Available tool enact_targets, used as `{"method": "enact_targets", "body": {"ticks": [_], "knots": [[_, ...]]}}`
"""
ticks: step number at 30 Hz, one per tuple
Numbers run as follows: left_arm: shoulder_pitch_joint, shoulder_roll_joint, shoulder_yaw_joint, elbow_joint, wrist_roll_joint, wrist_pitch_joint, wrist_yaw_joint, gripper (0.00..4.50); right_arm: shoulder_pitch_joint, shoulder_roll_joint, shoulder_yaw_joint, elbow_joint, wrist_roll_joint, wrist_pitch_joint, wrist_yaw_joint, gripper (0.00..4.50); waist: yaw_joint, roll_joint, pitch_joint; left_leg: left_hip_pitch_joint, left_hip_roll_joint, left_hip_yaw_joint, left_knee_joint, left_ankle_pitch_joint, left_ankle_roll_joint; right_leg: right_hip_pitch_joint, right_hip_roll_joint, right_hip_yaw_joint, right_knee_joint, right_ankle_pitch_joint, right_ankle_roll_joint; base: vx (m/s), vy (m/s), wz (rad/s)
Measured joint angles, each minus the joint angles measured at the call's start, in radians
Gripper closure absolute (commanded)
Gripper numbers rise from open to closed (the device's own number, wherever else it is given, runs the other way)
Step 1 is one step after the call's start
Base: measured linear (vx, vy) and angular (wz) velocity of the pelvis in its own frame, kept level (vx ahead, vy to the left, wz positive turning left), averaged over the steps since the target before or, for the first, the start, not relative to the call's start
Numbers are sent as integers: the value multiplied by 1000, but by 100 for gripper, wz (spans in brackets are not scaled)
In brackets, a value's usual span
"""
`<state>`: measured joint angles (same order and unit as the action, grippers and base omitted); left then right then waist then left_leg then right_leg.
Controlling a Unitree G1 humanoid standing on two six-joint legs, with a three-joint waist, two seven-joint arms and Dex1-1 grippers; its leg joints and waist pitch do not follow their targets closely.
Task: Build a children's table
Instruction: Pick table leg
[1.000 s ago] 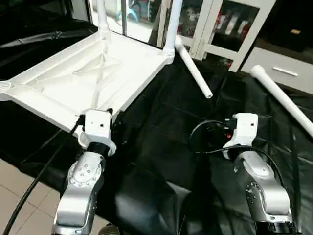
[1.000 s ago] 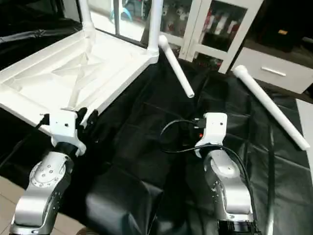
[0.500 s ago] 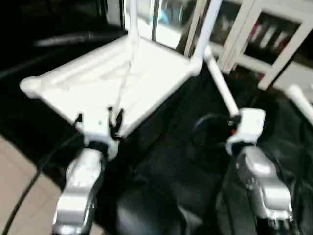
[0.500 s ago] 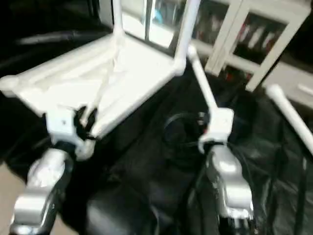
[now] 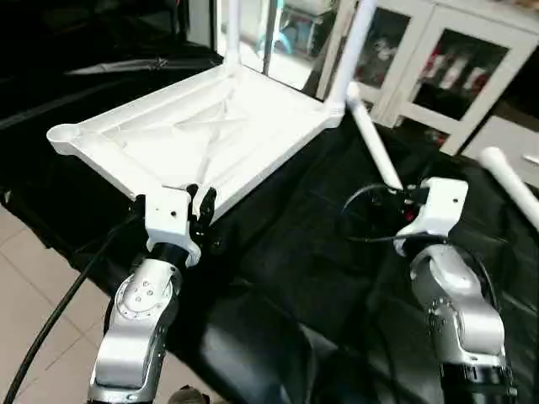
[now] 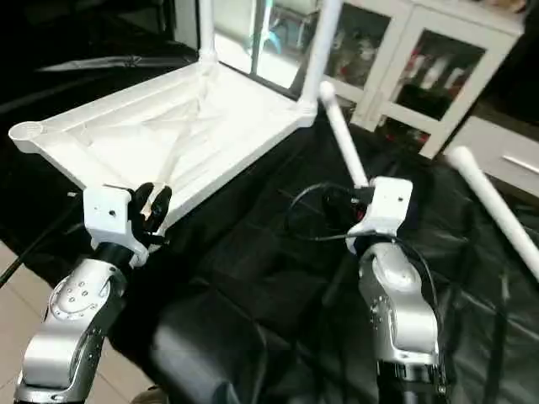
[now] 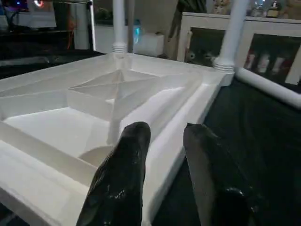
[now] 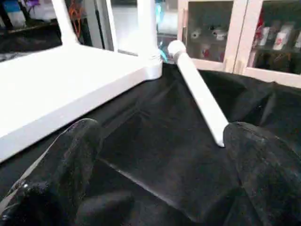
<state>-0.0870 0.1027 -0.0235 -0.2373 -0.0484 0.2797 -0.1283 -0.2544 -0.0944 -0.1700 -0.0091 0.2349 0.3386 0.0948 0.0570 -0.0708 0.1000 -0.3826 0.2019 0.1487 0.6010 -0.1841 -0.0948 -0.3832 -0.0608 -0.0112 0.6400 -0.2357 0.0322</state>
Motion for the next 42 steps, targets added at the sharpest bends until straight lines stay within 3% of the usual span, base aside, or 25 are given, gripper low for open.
{"method": "enact_targets", "body": {"ticks": [6, 10, 13, 15, 16, 18, 22, 26, 34, 40, 42], "knots": [[-14, 18, 9, 18, -20, 7, -30, 296, -93, -19, -1, 128, -10, -10, -10, 0, -5, 0, 0, -5, 0, 0, 0, 0, 0, -7, 0, 0, -1, 0, -1, -33, 0, -1], [-42, 53, 18, 20, -70, 30, -105, 296, -283, -61, -21, 445, -18, -89, 18, 0, -9, -1, 0, -13, 0, 2, 0, 1, -1, -18, -4, -1, -5, 16, -7, 0, 0, 0], [-37, 69, 17, 5, -98, 52, -145, 296, -341, -69, -29, 582, -26, -150, 25, 0, -3, -1, 1, -20, 5, 10, -1, 20, 7, -24, -2, -2, -8, 39, -6, 0, 0, 0], [-24, 144, 20, -28, -120, 65, -202, 296, -445, -86, -33, 784, -36, -213, 20, 0, -5, 1, 6, -26, 5, 10, -3, 32, 6, -33, 1, -3, -7, 41, -9, 0, 0, 0], [-20, 167, 34, -46, -131, 67, -223, 296, -475, -112, -46, 838, -37, -242, 17, 0, -1, 1, 7, -35, 5, 10, -3, 32, 5, -40, 1, -4, -9, 44, -13, 0, 0, 0], [2, 205, 58, -78, -153, 78, -260, 296, -517, -136, -68, 906, -37, -275, 9, 0, 3, 2, 10, -38, 5, 13, -3, 34, 7, -45, 2, -3, -9, 43, -12, 0, 0, 0], [50, 295, 98, -190, -242, 168, -358, 296, -645, -184, -90, 1081, -37, -360, 13, 0, 7, -2, 40, -45, 5, 19, -4, 36, 10, -56, 1, 0, -9, 42, -12, 0, 0, 0], [76, 347, 138, -310, -319, 228, -399, 296, -686, -204, -100, 1156, -37, -417, 20, 0, 24, -1, 74, -48, 6, 21, -6, 36, 10, -60, 1, 1, -10, 41, -13, 0, 0, 0], [74, 450, 283, -479, -536, 399, -418, 296, -762, -224, -100, 1288, -75, -482, -1, 0, 65, 25, 156, -57, 6, 21, -11, 37, 11, -72, 1, 1, -10, 44, -17, 0, 0, 0], [85, 538, 393, -556, -696, 509, -434, 296, -822, -253, -112, 1320, -81, -532, -32, 0, 91, 32, 201, -59, 6, 22, -16, 38, 10, -76, 2, 2, -12, 42, -20, 0, 0, 0], [93, 545, 409, -579, -722, 526, -430, 296, -828, -262, -127, 1321, -80, -548, -35, 0, 95, 31, 205, -68, 5, 22, -17, 41, 14, -85, 2, 2, -12, 41, -21, 0, 0, 0]]}}
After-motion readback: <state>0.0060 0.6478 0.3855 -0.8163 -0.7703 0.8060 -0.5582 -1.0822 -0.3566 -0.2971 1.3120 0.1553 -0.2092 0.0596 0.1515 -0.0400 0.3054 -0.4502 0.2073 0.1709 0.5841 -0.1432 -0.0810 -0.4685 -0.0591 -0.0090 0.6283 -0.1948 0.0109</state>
